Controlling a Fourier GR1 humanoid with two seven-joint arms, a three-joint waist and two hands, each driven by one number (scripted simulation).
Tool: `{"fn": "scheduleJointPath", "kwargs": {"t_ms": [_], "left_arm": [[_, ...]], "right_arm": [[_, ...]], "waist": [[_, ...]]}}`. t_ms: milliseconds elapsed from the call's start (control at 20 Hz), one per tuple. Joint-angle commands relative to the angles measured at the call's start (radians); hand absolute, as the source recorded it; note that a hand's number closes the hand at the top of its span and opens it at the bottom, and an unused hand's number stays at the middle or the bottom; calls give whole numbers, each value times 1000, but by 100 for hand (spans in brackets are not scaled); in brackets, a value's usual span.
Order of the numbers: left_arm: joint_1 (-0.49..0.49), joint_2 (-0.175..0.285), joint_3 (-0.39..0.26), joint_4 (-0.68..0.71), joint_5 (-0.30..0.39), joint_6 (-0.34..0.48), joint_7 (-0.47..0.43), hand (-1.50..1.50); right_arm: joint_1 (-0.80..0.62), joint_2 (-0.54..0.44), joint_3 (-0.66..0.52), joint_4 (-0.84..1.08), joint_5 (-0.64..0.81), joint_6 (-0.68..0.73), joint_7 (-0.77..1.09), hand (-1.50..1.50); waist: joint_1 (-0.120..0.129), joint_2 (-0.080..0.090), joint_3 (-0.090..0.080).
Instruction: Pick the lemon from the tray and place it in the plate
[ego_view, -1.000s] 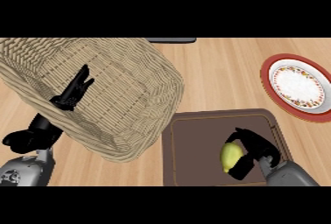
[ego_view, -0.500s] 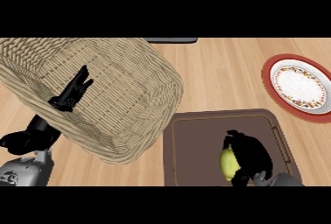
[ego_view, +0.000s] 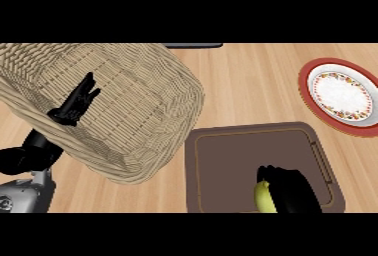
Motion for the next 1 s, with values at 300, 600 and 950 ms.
{"fn": "scheduleJointPath", "kwargs": {"t_ms": [300, 600, 950], "left_arm": [[-2, -41, -4, 42, -47, 14, -46, 0], [49, -53, -25, -57, -48, -2, -3, 0], [24, -41, 17, -29, -36, -38, -1, 0]], "right_arm": [[177, -165, -146, -438, 51, -20, 66, 150], [206, -188, -351, -408, 21, -77, 35, 150], [130, -149, -546, -278, -104, -40, -85, 150]], "waist": [[-5, 7, 5], [6, 7, 6], [16, 10, 5]]}}
